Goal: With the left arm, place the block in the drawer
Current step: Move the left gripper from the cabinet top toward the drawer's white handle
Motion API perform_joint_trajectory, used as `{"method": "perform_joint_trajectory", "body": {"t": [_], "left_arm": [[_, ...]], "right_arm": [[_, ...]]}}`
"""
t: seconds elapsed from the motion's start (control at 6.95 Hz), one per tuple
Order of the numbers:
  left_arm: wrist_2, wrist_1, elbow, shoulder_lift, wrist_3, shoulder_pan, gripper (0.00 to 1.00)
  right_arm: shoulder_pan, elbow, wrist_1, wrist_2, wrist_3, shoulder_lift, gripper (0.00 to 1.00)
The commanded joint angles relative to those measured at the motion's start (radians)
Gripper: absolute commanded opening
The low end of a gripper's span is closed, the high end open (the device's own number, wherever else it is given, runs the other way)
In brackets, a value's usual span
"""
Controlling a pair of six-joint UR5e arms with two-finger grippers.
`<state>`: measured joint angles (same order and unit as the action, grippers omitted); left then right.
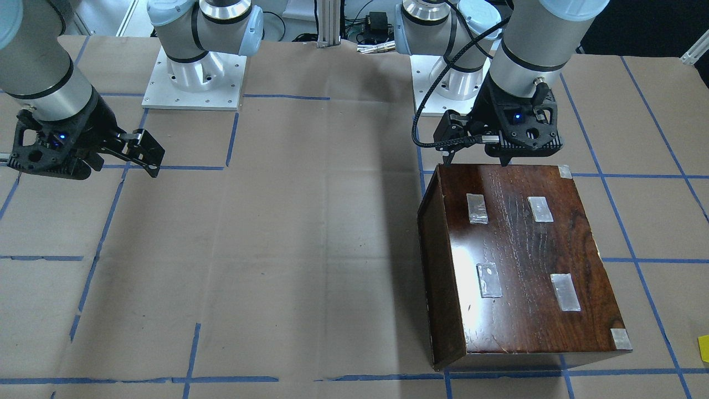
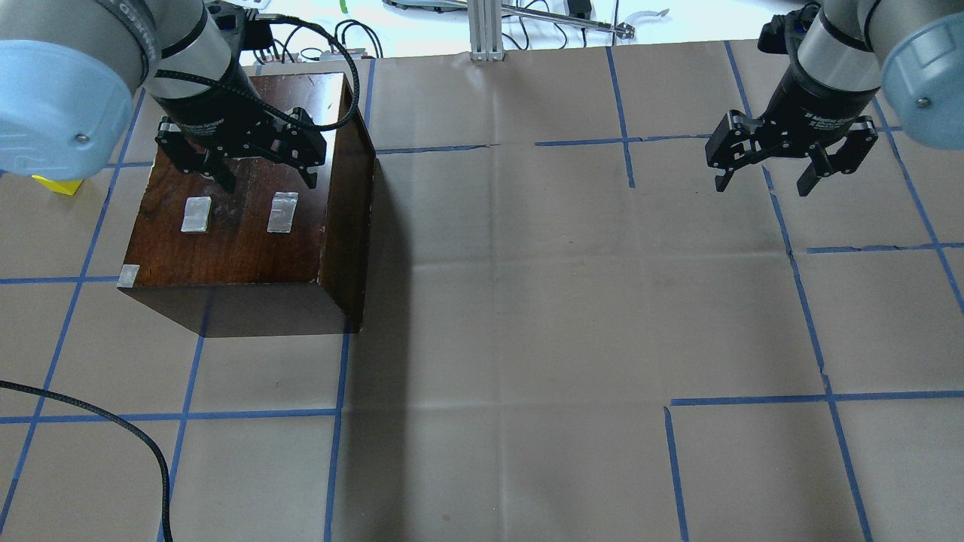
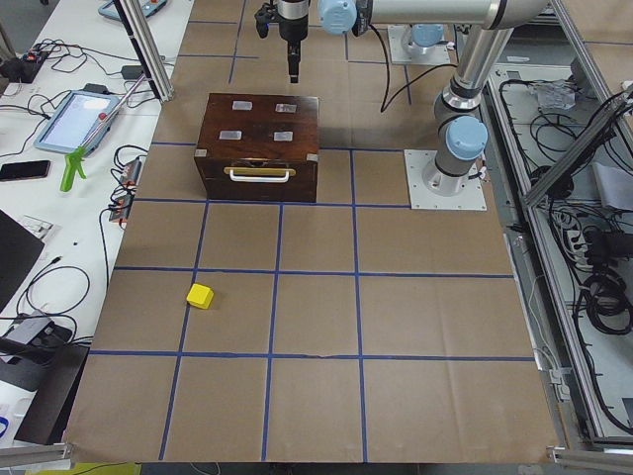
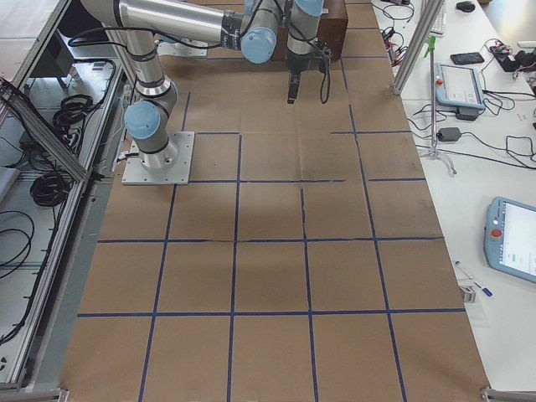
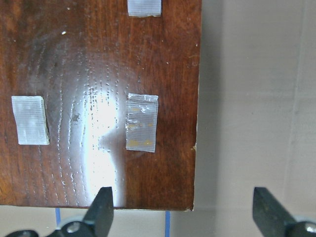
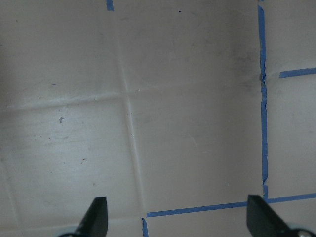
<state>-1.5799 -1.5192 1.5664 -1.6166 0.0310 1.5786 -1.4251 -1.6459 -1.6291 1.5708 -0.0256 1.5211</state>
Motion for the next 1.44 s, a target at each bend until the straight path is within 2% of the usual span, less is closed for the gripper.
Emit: {"method": "perform_joint_trajectory", "body": {"t": [0.0, 0.29, 0.58, 0.86, 1.01, 1.29], "left_arm": [[0.001, 0.013, -0.009, -0.009, -0.020, -0.029, 0.99], [0.014, 0.025, -0.017, -0.019, -0.066, -0.141, 0.99], [0.084, 0.054, -0.017, -0.025, -0.181, -0.266, 0.99], [0.093, 0.059, -0.016, -0.032, -0.337, -0.383, 0.99], [0.097, 0.065, -0.022, -0.063, -0.403, -0.438, 0.99], [0.181, 0.071, -0.057, -0.118, -0.533, -0.546, 0.99]], "right_arm": [[0.000, 0.000, 0.000, 0.000, 0.000, 0.001, 1.00], [0.000, 0.000, 0.000, 0.000, 0.000, -0.001, 1.00], [0.000, 0.000, 0.000, 0.000, 0.001, 0.001, 1.00], [0.000, 0.000, 0.000, 0.000, 0.000, 0.001, 1.00], [0.000, 0.000, 0.000, 0.000, 0.000, -0.001, 1.00], [0.000, 0.000, 0.000, 0.000, 0.001, 0.001, 1.00]]}}
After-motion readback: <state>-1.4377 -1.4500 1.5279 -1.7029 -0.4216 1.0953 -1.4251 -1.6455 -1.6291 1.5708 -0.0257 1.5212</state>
